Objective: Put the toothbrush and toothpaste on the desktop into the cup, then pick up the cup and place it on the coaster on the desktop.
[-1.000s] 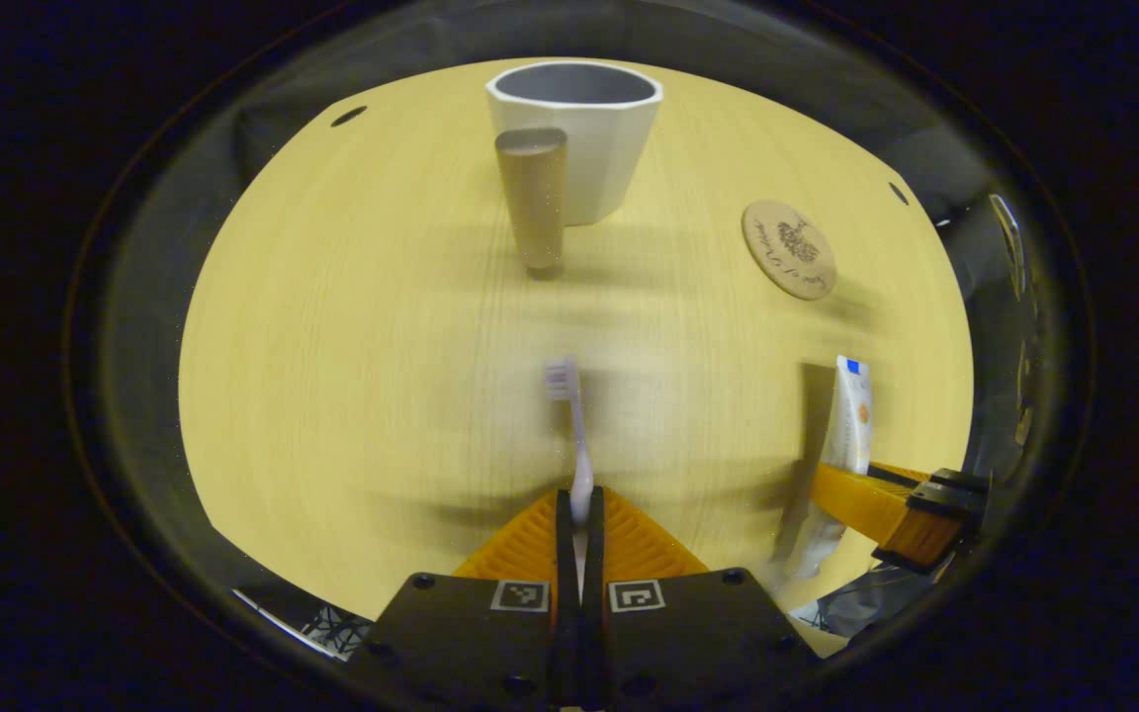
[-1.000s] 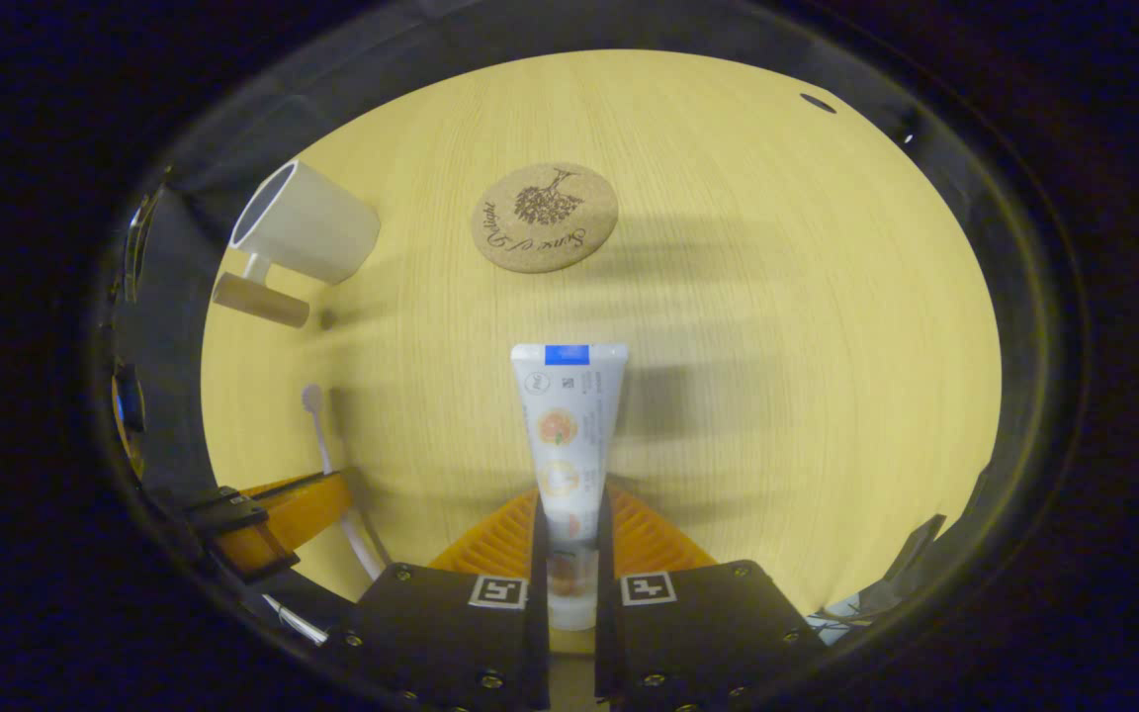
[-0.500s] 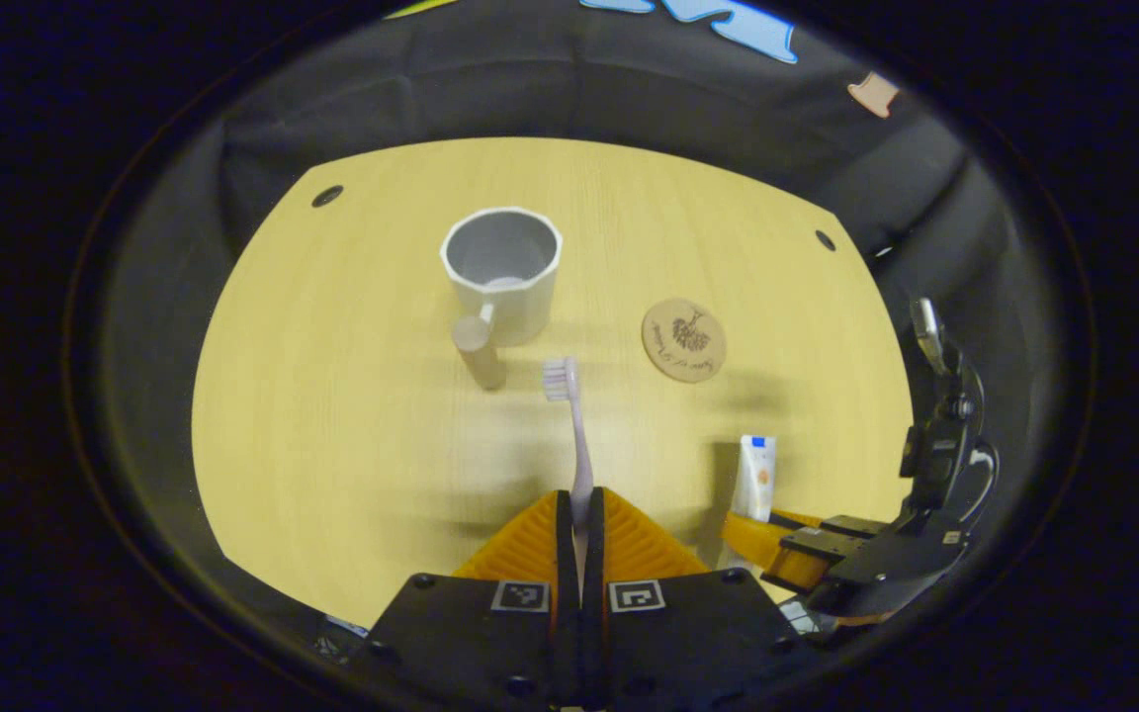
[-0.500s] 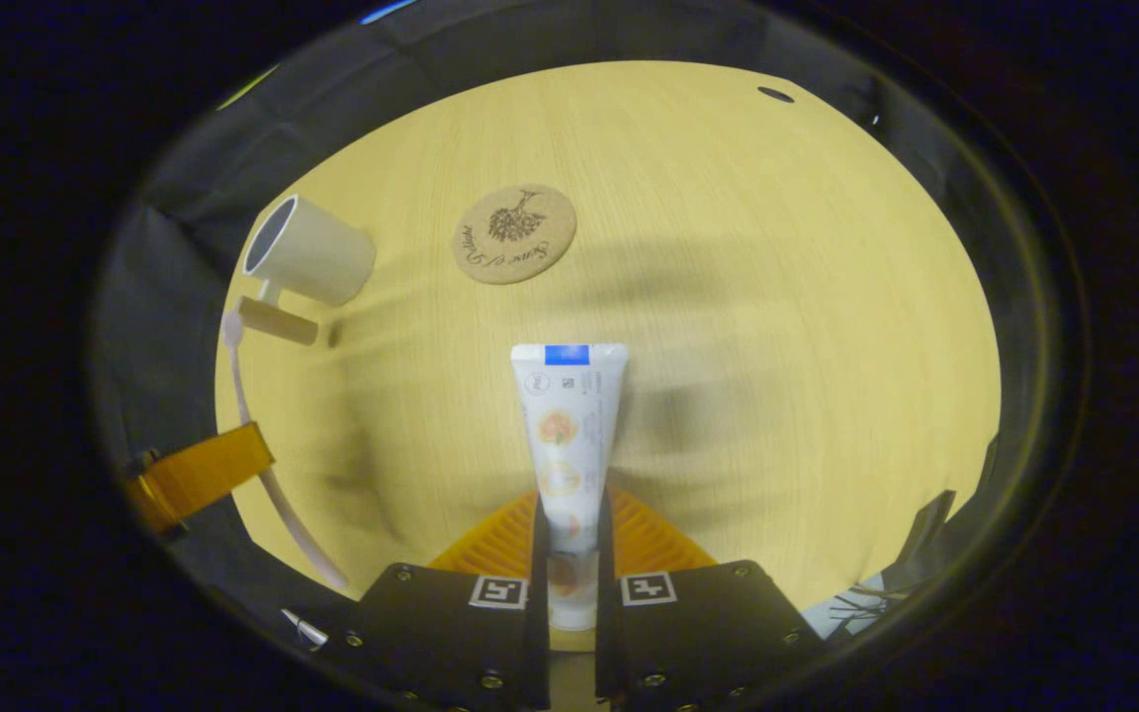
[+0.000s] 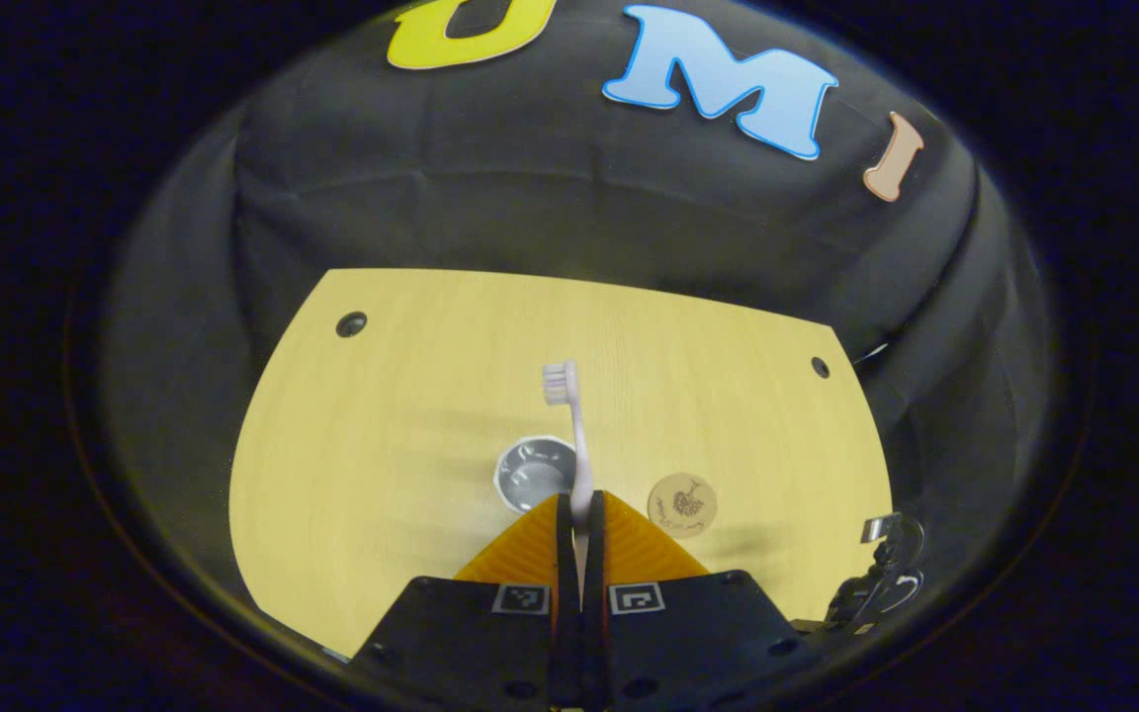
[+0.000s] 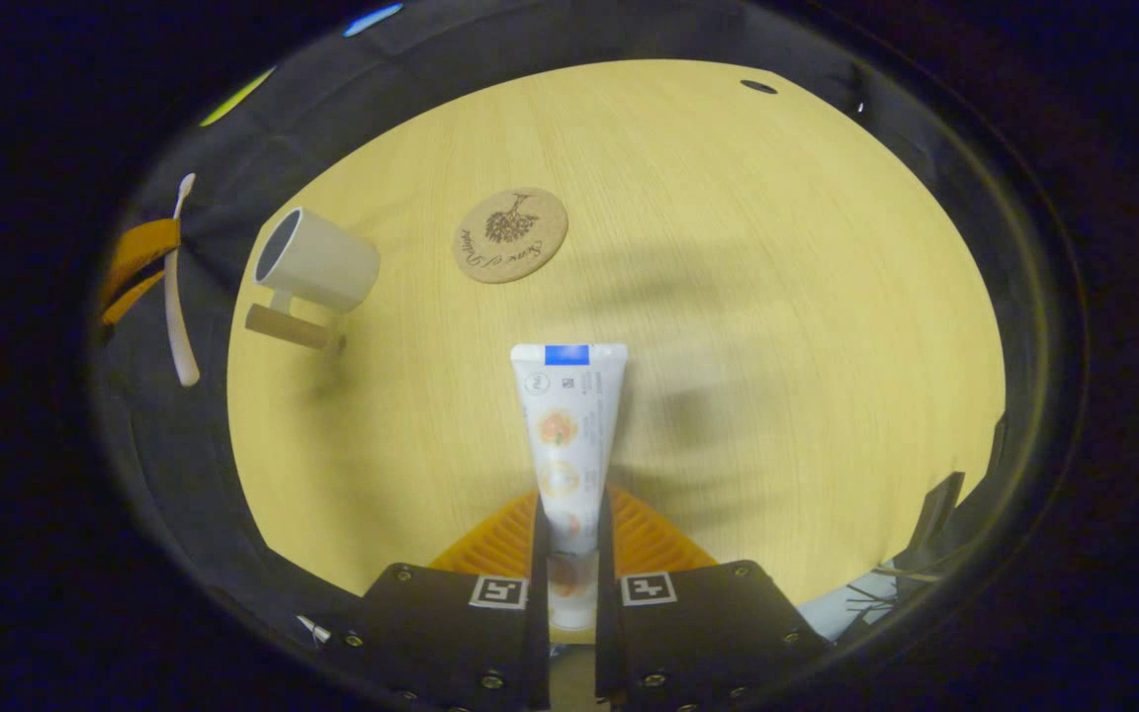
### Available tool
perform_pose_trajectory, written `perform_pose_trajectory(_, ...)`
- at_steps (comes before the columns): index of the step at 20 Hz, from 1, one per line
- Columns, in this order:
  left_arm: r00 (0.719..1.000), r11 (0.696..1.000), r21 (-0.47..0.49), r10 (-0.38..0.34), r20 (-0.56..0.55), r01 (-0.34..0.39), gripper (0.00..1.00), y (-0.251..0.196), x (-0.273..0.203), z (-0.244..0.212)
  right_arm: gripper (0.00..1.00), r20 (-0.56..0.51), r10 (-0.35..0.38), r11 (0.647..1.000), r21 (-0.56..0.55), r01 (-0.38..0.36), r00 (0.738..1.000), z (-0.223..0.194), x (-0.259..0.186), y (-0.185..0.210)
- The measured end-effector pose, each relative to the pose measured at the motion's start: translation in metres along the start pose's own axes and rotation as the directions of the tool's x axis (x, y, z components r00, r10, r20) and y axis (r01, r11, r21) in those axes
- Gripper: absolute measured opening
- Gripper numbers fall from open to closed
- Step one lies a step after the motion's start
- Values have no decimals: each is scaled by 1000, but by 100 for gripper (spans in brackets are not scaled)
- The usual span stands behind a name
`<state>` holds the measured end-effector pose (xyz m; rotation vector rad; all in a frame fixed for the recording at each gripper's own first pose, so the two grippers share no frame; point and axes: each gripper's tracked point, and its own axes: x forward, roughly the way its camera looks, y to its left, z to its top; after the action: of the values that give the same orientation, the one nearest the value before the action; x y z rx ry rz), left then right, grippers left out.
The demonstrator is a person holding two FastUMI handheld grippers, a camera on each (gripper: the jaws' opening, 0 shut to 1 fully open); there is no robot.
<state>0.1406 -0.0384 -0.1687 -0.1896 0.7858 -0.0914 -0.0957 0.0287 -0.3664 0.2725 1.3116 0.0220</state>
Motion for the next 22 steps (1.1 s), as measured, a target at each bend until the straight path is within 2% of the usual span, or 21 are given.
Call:
perform_pose_trajectory(5,995,997,66,42,90,-48,8,16,31,45,20,-17,37,998,52,-36,999,-5,-1,4)
perform_pose_trajectory(10,987,996,82,15,157,-28,7,22,65,68,19,-22,44,995,92,-41,999,-4,-2,3)
perform_pose_trajectory(17,988,995,102,2,154,-18,8,31,101,43,20,16,61,987,150,-63,998,13,-17,3)
perform_pose_trajectory(18,989,994,107,7,148,-23,14,31,105,40,20,27,68,985,155,-71,997,19,-21,4)
perform_pose_trajectory(19,988,993,112,12,154,-30,8,33,108,37,20,38,74,984,158,-80,997,24,-23,7)
perform_pose_trajectory(20,988,992,122,16,152,-35,14,36,108,33,19,50,81,983,160,-88,995,30,-25,10)
perform_pose_trajectory(21,989,990,133,15,144,-35,9,37,109,29,19,62,89,982,161,-98,994,36,-27,13)
perform_pose_trajectory(22,991,990,138,16,136,-34,11,37,109,23,20,75,97,981,161,-108,992,43,-32,16)
